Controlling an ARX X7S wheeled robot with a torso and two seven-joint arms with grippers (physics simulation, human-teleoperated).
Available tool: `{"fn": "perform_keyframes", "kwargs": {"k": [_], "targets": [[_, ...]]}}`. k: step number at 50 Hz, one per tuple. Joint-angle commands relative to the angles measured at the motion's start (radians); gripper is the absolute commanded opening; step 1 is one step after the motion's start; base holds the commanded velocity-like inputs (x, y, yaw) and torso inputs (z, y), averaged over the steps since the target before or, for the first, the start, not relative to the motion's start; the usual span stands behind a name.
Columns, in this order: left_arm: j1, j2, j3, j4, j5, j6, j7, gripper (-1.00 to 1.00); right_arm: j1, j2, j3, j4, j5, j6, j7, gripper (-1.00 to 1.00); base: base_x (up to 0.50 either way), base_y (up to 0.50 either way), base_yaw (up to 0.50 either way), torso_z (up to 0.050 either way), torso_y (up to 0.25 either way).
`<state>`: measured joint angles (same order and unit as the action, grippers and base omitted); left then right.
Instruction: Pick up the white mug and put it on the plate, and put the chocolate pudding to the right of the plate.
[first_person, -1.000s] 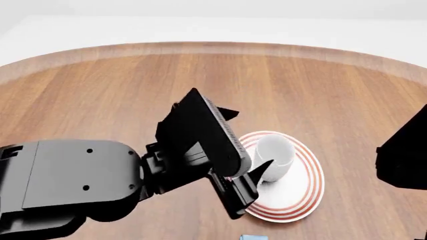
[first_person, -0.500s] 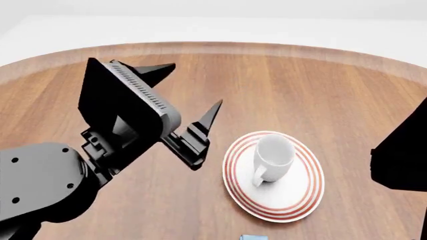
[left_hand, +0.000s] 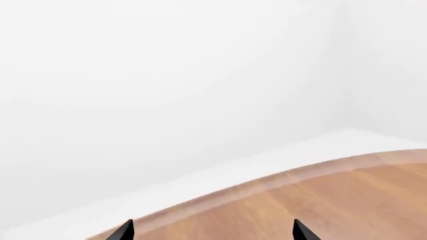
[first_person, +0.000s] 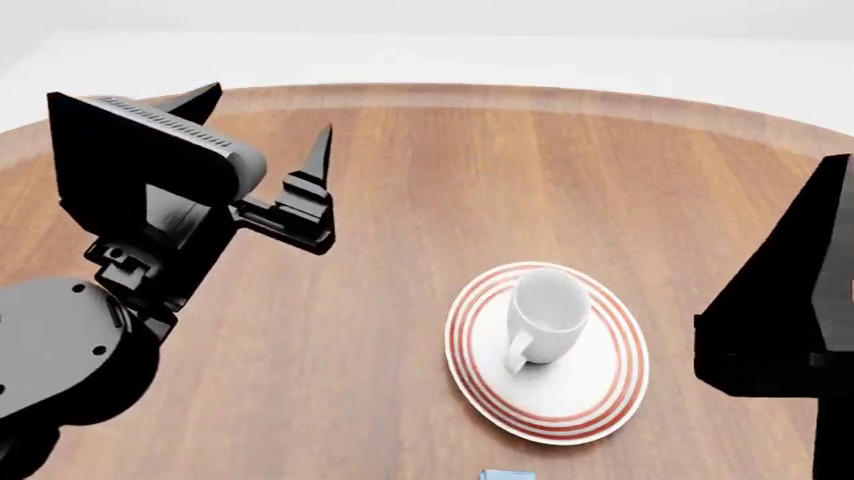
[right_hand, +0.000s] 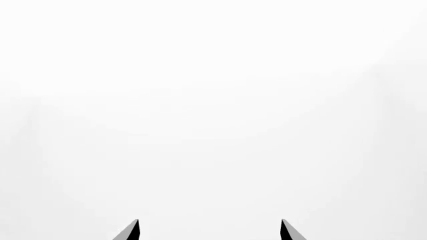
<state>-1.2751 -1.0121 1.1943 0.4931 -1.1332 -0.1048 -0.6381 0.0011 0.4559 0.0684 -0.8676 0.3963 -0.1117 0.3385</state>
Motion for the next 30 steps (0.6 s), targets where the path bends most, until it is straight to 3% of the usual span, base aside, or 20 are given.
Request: {"fn": "perform_keyframes", "kwargs": {"k": [1,4,11,18,22,30], "targets": [[0.006,0.007,-0.033,-0.006,0.040,-0.008,-0.032,1.00,-0.010,-0.009,-0.089,-0.101,-0.080,0.185,0.027,1.00,0.00,0.00,0.00,0.000,0.000],[0.010,0.006,-0.037,-0.012,0.039,-0.002,-0.039,1.00,-0.005,-0.009,-0.096,-0.121,0.040,0.291,0.070,1.00,0.00,0.00,0.00,0.000,0.000],[0.010,0.006,-0.039,-0.012,0.039,-0.007,-0.049,1.00,-0.003,0.024,-0.171,-0.177,0.033,0.413,0.142,1.00,0.00,0.00,0.00,0.000,0.000],[0.009,0.001,-0.041,-0.004,0.037,-0.012,-0.055,1.00,0.098,0.291,-0.474,-0.179,0.142,0.344,0.483,1.00,0.00,0.00,0.00,0.000,0.000],[0.007,0.004,-0.040,-0.004,0.038,-0.017,-0.054,1.00,0.287,0.466,-0.754,-0.179,0.212,0.235,0.711,1.00,0.00,0.00,0.00,0.000,0.000],[0.008,0.008,-0.036,0.003,0.035,-0.027,-0.050,1.00,0.697,0.591,-1.262,-0.179,0.277,0.145,0.992,1.00,0.00,0.00,0.00,0.000,0.000]]}}
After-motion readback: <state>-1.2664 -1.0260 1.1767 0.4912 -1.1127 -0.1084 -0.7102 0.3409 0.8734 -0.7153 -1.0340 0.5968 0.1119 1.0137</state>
